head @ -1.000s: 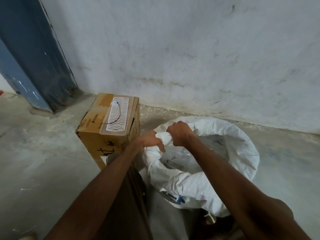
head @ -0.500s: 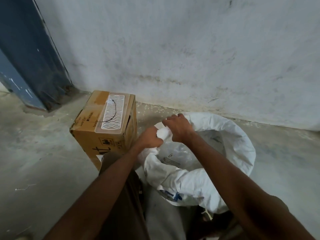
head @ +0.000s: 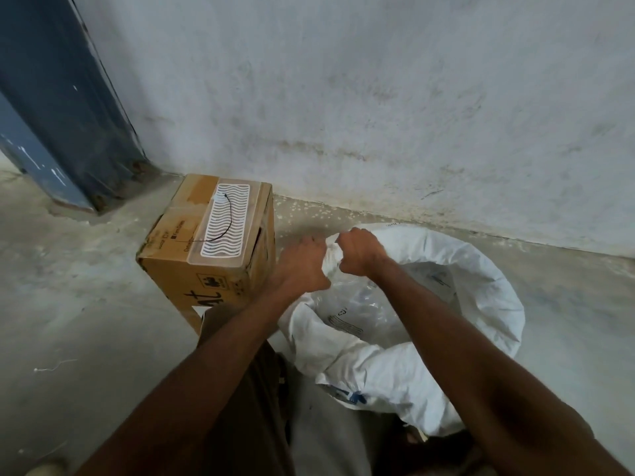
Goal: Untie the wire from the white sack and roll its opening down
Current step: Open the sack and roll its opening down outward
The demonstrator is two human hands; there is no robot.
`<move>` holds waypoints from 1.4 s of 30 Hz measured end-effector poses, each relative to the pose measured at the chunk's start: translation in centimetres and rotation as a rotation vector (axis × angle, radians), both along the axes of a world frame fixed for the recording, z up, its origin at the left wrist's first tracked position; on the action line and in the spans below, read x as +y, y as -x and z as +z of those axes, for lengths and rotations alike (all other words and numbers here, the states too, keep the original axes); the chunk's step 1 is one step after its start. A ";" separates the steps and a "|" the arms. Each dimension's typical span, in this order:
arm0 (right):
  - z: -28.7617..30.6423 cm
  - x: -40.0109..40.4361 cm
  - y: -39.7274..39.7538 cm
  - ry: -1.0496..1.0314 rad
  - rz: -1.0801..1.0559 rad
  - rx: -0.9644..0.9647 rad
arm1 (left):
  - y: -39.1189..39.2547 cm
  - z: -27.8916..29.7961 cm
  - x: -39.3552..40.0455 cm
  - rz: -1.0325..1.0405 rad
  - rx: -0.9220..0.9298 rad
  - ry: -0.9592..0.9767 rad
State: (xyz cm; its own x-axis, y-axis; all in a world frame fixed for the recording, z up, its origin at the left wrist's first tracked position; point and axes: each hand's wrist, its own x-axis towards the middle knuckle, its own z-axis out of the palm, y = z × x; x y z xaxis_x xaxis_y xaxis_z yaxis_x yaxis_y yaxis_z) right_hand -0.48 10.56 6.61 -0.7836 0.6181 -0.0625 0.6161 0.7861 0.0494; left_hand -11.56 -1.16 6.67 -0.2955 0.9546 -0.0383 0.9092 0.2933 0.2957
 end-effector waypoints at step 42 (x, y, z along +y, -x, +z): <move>-3.0 5.9 -8.6 -0.175 -0.158 -0.149 | -0.4 -0.4 9.8 -0.011 -0.230 0.443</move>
